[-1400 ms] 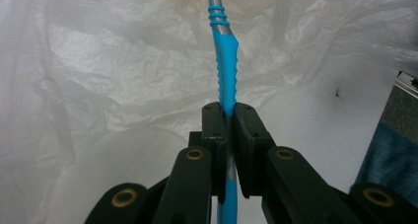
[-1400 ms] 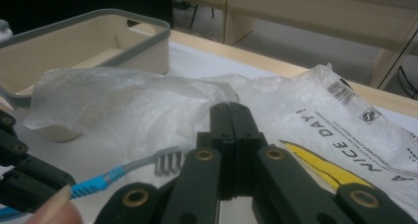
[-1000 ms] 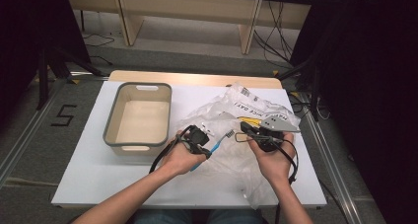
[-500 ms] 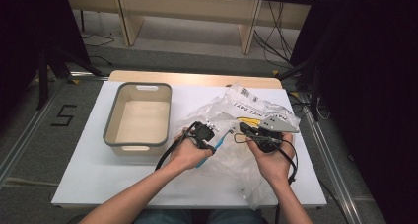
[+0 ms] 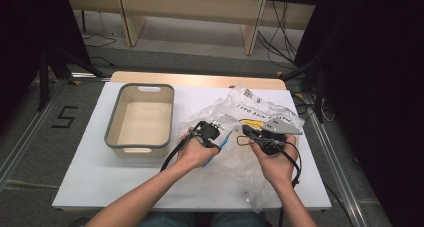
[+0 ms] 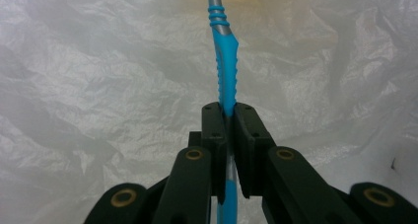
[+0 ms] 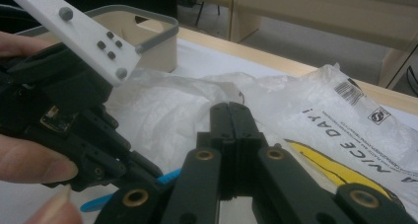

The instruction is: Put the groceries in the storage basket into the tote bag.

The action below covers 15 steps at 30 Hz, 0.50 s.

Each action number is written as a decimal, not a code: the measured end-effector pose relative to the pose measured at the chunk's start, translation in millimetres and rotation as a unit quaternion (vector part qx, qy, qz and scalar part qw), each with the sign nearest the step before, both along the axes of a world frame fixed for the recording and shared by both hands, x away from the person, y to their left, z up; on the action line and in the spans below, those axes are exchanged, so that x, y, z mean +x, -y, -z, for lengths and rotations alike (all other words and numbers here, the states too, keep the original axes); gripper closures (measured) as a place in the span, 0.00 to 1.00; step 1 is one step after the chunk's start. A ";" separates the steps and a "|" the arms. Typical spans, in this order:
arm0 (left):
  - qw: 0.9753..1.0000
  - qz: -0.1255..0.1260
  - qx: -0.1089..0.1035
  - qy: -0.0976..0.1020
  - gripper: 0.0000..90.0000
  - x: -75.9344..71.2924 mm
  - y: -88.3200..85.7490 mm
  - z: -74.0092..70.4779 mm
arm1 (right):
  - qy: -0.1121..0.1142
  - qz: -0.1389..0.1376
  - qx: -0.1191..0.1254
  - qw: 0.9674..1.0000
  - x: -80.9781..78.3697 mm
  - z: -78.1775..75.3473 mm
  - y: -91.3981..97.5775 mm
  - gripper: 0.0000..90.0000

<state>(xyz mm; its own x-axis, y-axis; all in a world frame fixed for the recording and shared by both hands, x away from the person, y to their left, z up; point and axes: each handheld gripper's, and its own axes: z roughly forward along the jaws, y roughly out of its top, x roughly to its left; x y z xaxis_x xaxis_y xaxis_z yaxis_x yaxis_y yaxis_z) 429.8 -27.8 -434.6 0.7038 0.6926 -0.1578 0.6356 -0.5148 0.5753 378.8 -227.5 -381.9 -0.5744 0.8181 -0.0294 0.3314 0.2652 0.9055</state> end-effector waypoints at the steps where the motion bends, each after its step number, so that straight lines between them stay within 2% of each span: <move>1: 1.000 -0.001 0.001 0.002 0.93 0.3 0.4 -0.1 | 0.000 0.000 0.000 1.000 0.1 0.1 0.0 1.00; 8: 1.000 -0.013 -0.011 0.014 0.93 2.9 4.4 1.0 | -0.001 0.000 -0.001 1.000 0.0 0.1 0.2 1.00; 10: 0.999 -0.021 -0.022 0.020 0.93 3.6 6.9 1.6 | -0.002 0.001 0.000 1.000 0.0 0.1 0.3 1.00; 13: 0.999 -0.024 -0.027 0.027 0.93 4.5 8.7 1.5 | -0.002 0.001 0.000 1.000 -0.1 0.1 0.5 1.00; 15: 0.999 -0.026 -0.033 0.025 0.93 5.0 10.0 1.7 | -0.002 0.001 0.000 1.000 0.0 0.2 0.5 1.00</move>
